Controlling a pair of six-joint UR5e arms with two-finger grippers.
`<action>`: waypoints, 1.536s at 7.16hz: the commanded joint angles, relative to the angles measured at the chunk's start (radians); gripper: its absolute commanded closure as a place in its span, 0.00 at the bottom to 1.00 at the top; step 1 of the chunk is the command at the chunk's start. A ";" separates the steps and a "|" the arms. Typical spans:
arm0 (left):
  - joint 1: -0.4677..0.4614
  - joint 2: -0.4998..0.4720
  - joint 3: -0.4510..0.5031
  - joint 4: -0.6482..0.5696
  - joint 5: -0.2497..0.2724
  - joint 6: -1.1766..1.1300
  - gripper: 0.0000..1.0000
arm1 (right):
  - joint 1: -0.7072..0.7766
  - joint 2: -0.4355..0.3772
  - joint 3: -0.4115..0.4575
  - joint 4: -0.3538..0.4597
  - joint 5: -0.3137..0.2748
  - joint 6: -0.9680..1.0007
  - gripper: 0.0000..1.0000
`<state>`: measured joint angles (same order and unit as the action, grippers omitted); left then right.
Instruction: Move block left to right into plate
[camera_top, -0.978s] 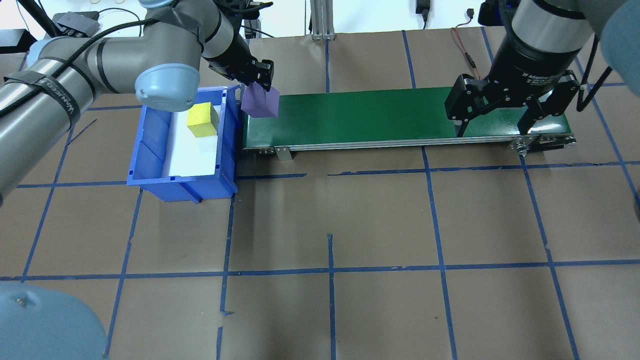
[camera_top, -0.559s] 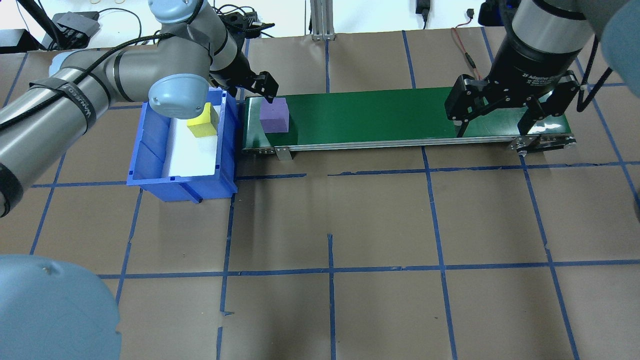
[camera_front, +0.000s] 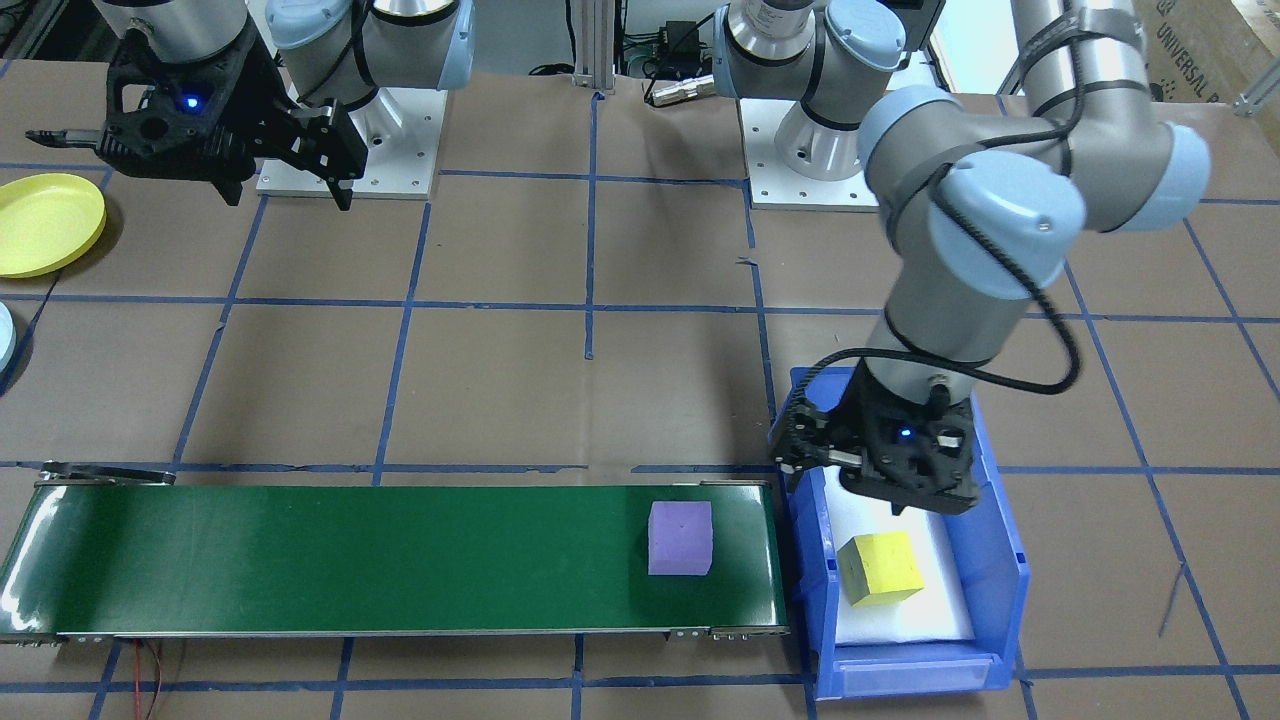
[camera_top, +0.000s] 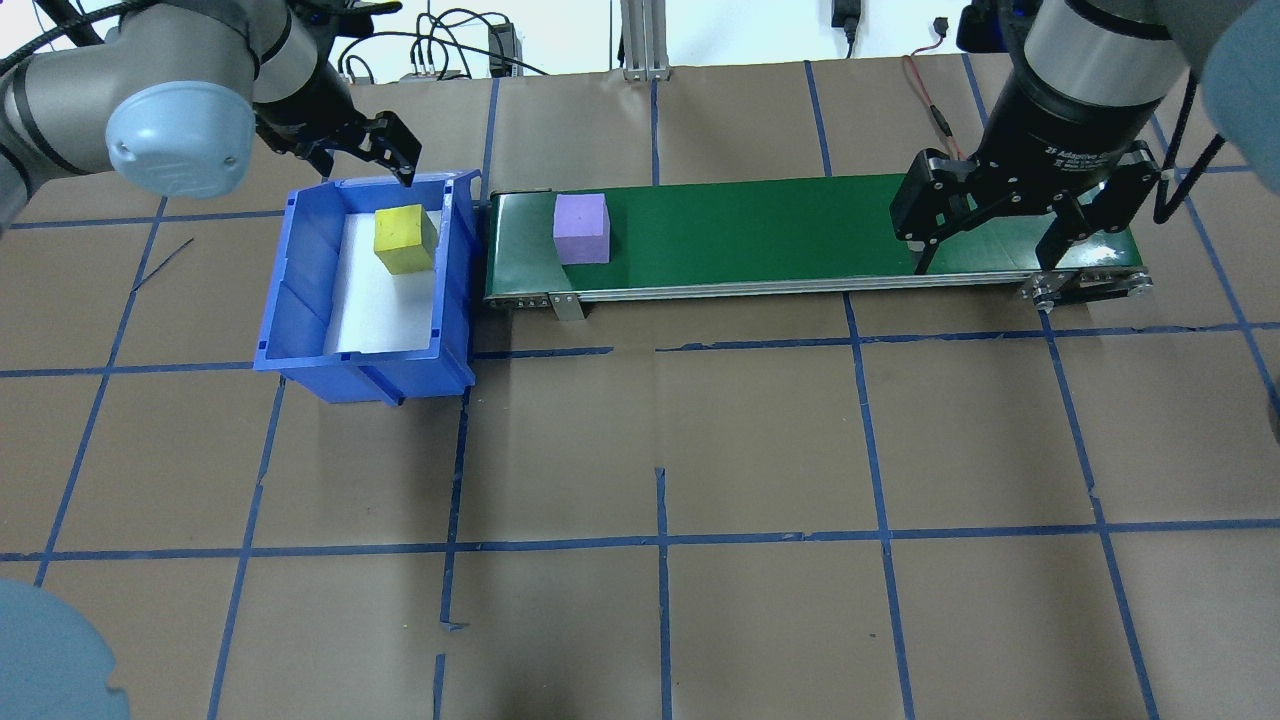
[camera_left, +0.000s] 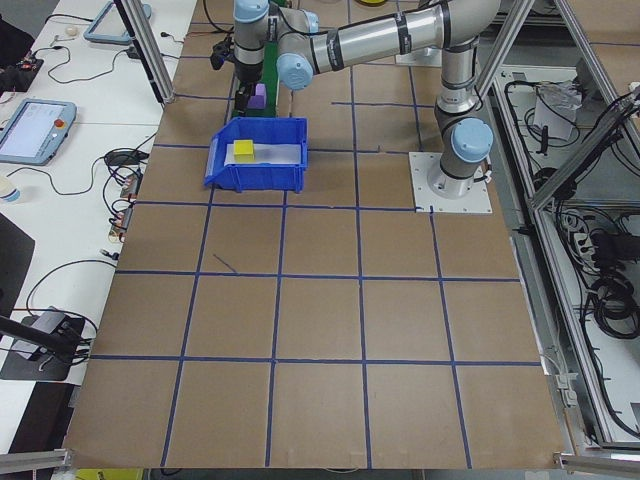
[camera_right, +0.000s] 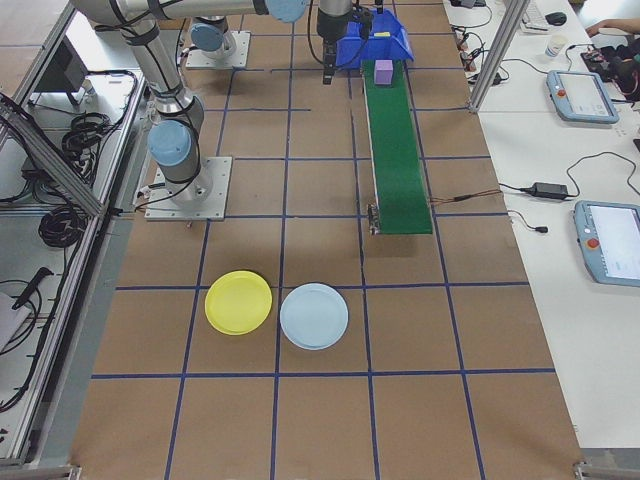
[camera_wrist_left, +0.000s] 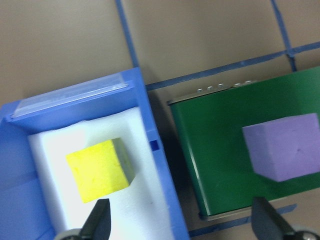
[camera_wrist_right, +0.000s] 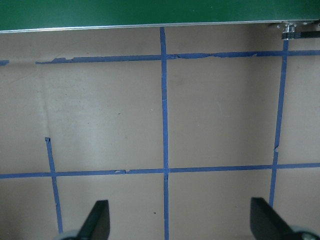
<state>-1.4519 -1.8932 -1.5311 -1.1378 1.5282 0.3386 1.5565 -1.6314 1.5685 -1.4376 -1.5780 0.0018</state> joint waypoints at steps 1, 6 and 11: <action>0.031 -0.109 0.008 0.066 0.001 0.042 0.00 | -0.009 0.002 -0.004 -0.003 -0.002 -0.029 0.00; 0.030 -0.224 0.012 0.145 -0.059 -0.182 0.00 | -0.188 0.063 -0.033 -0.098 0.082 -0.164 0.00; 0.027 -0.216 0.003 0.158 -0.051 -0.194 0.62 | -0.394 0.462 -0.145 -0.381 0.193 -0.377 0.00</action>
<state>-1.4226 -2.1362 -1.5278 -0.9819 1.4776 0.1349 1.1888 -1.2765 1.4609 -1.7457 -1.4273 -0.3464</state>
